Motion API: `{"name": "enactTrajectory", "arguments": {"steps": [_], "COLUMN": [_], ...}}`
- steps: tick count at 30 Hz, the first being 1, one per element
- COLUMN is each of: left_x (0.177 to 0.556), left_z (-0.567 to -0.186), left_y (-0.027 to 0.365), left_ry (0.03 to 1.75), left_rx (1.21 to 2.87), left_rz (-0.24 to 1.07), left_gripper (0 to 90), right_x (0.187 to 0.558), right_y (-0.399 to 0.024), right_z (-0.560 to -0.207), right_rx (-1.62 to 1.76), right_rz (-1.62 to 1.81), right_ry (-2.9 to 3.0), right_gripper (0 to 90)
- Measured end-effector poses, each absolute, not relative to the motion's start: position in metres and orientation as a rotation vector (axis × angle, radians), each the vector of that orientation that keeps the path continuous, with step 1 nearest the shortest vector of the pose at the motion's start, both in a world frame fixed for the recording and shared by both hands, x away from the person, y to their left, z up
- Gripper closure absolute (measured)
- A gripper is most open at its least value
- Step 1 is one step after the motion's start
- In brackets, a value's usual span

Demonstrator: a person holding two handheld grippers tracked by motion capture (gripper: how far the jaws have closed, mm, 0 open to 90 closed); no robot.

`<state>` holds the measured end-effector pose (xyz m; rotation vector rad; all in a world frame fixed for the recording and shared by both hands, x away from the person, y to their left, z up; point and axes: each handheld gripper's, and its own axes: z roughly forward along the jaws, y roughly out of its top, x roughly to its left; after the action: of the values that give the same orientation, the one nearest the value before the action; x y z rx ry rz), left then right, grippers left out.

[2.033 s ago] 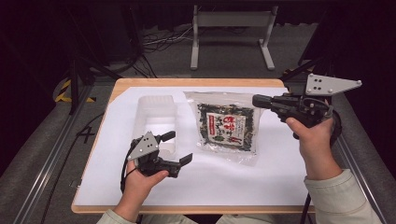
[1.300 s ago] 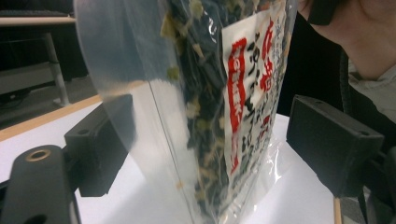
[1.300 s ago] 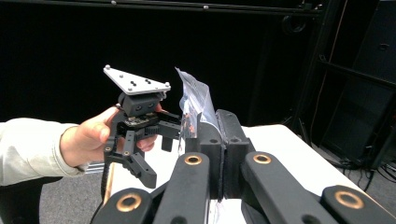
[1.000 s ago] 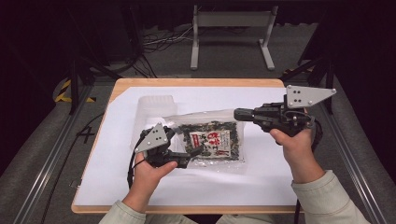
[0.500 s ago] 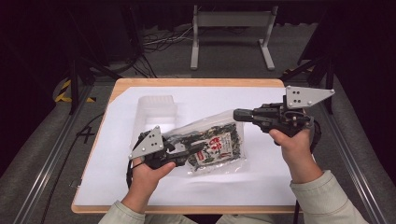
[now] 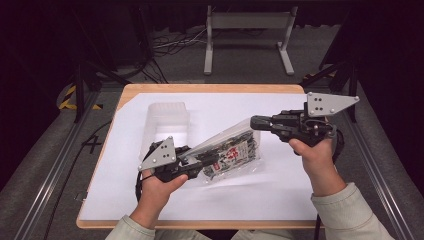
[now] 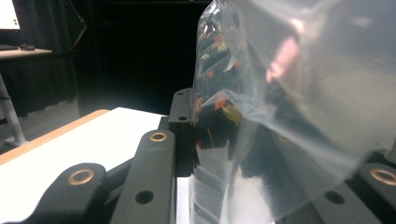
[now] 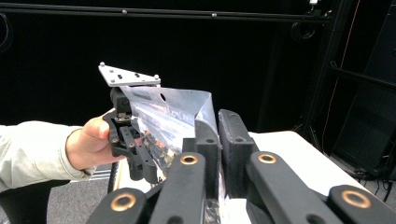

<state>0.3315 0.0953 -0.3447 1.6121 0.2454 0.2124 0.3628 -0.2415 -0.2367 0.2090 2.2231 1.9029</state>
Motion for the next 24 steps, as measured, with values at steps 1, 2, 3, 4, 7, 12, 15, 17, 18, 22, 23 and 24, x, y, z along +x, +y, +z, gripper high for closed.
{"name": "enactTrajectory", "arguments": {"steps": [1,2,3,4,7,12,15,17,18,22,23,24], "left_x": [0.331,0.331,0.330,0.330,0.331,0.332,0.334,0.336,0.337,0.342,0.343,0.345], "left_z": [-0.344,-0.343,-0.343,-0.342,-0.338,-0.331,-0.327,-0.324,-0.322,-0.316,-0.314,-0.312], "left_y": [0.095,0.096,0.096,0.096,0.097,0.100,0.103,0.105,0.105,0.107,0.108,0.109], "left_ry": [0.246,0.249,0.250,0.251,0.260,0.275,0.284,0.291,0.293,0.300,0.303,0.311], "left_rx": [1.611,1.611,1.611,1.609,1.604,1.593,1.579,1.573,1.571,1.558,1.556,1.551], "left_rz": [0.211,0.208,0.207,0.208,0.213,0.251,0.256,0.263,0.261,0.258,0.259,0.257], "left_gripper": [72.4,72.5,72.6,72.7,72.9,72.9,72.9,72.9,72.9,72.9,72.9,72.9], "right_x": [0.363,0.363,0.363,0.363,0.362,0.361,0.361,0.361,0.362,0.364,0.364,0.365], "right_y": [-0.242,-0.242,-0.242,-0.242,-0.242,-0.248,-0.256,-0.261,-0.263,-0.272,-0.273,-0.275], "right_z": [-0.236,-0.236,-0.236,-0.236,-0.235,-0.234,-0.236,-0.239,-0.241,-0.250,-0.252,-0.255], "right_rx": [0.208,0.205,0.204,0.203,0.207,0.262,0.319,0.349,0.365,0.418,0.434,0.443], "right_rz": [1.900,1.902,1.903,1.903,1.894,1.871,1.837,1.838,1.832,1.806,1.800,1.798], "right_ry": [2.222,2.221,2.220,2.219,2.204,2.195,2.184,2.181,2.178,2.178,2.187,2.192], "right_gripper": [86.2,85.7,85.1,84.4,79.7,61.3,56.4,54.7,53.6,48.9,47.4,46.4]}}
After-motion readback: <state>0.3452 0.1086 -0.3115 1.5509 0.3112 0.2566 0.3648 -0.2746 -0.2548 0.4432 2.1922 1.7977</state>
